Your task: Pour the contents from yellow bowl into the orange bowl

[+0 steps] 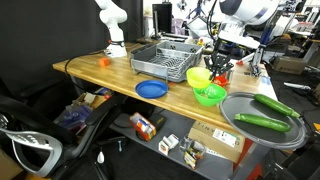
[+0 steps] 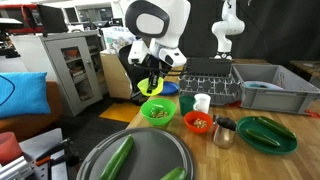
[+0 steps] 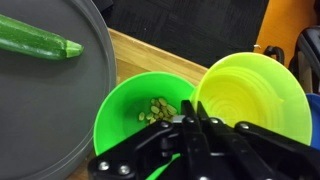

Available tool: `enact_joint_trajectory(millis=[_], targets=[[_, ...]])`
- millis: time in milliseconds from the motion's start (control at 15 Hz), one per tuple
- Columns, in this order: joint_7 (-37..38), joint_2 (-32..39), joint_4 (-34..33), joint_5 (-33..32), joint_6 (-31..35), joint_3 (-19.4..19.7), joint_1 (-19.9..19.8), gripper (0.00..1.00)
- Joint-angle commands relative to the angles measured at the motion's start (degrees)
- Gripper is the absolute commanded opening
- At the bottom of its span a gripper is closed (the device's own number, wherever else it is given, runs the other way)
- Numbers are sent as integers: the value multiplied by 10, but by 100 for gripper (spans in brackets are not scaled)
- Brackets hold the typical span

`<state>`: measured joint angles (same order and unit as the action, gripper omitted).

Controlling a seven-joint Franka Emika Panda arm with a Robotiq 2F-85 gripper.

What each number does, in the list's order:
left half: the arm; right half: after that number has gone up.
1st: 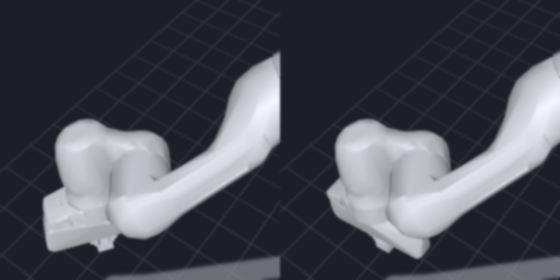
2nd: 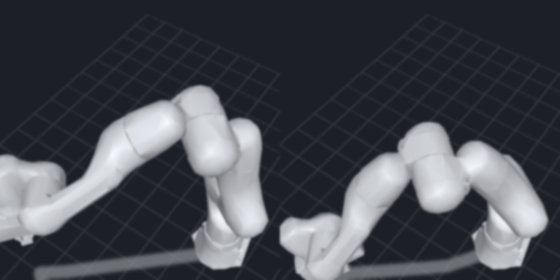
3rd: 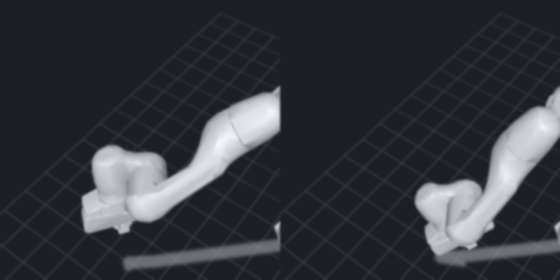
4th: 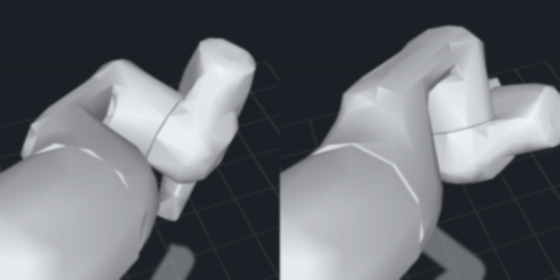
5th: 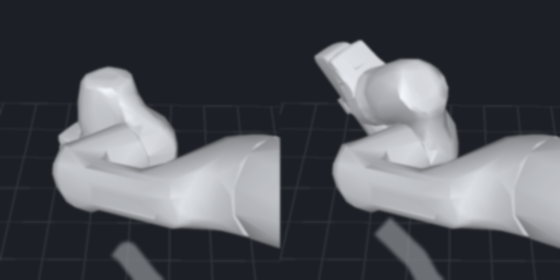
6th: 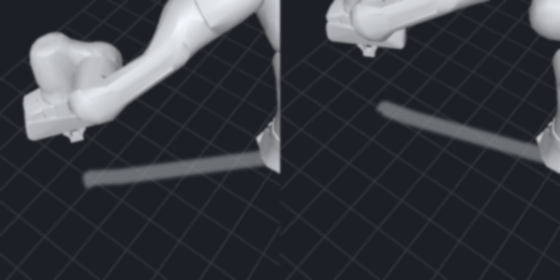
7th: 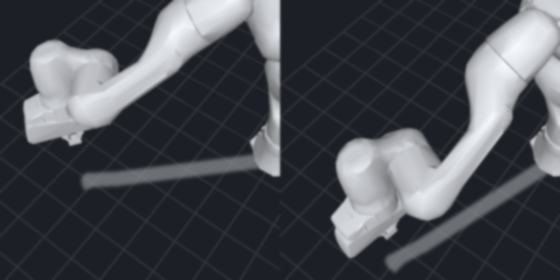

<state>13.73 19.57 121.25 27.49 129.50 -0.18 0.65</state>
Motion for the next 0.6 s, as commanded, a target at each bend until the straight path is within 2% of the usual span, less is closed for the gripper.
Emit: enact_joint_trajectory(millis=[0,267,333,533], targets=[[-6,3,-8,-47,-22,-5,7,1],[-40,6,-14,-51,-44,-16,1,1],[-15,2,-3,-46,-21,-14,9,4],[-27,2,-4,-46,-25,-14,7,4]])
